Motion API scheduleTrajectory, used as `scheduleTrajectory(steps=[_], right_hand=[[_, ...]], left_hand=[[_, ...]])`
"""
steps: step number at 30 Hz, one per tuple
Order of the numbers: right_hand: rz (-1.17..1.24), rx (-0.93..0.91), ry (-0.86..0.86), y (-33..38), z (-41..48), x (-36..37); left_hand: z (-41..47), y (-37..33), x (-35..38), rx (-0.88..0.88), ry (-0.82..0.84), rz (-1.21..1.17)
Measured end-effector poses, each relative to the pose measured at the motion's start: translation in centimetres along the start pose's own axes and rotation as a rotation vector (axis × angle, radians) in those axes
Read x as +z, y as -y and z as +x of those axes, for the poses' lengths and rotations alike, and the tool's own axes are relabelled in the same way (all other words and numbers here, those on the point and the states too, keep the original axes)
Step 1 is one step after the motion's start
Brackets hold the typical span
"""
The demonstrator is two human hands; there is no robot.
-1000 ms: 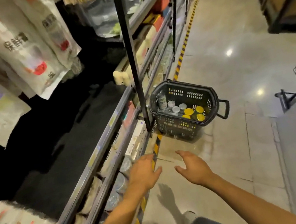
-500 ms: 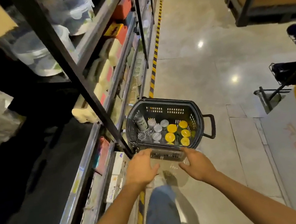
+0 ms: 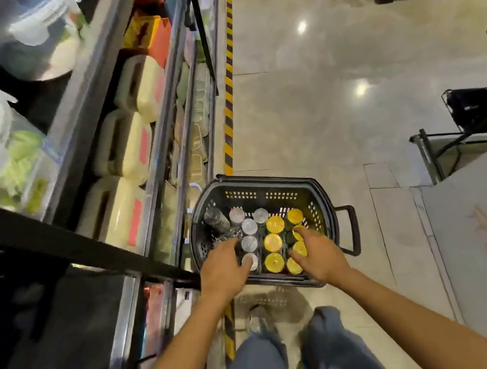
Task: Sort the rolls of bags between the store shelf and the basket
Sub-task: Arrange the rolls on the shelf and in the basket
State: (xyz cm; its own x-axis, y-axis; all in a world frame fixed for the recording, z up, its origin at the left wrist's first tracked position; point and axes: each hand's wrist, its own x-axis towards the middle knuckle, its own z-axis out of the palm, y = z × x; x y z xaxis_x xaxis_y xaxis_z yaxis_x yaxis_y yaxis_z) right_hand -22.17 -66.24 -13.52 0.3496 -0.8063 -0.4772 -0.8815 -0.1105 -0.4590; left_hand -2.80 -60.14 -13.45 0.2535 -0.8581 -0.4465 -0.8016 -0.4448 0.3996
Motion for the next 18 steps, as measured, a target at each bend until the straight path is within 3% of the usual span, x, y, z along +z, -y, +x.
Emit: scheduleTrajectory(steps=[6, 9, 13, 18], right_hand=[[-0.066, -0.021, 0.119, -1.7, 7.8, -1.1], [-0.116, -0.052, 0.174, -3.4, 13.0, -0.1], [-0.120, -0.105, 0.211, -5.8, 21.0, 4.7], [-0.167, -0.205, 0.258, -9.0, 30.8, 13.6]], left_hand=[[5.6, -0.2, 2.6, -0.200, 0.007, -0.158], [9.2, 0.2, 5.8, -0.371, -0.025, -0.359], [14.9, 2.7, 12.3, -0.567, -0.047, -0.603], [22.4, 7.4, 21.3, -0.644, -0.021, -0.615]])
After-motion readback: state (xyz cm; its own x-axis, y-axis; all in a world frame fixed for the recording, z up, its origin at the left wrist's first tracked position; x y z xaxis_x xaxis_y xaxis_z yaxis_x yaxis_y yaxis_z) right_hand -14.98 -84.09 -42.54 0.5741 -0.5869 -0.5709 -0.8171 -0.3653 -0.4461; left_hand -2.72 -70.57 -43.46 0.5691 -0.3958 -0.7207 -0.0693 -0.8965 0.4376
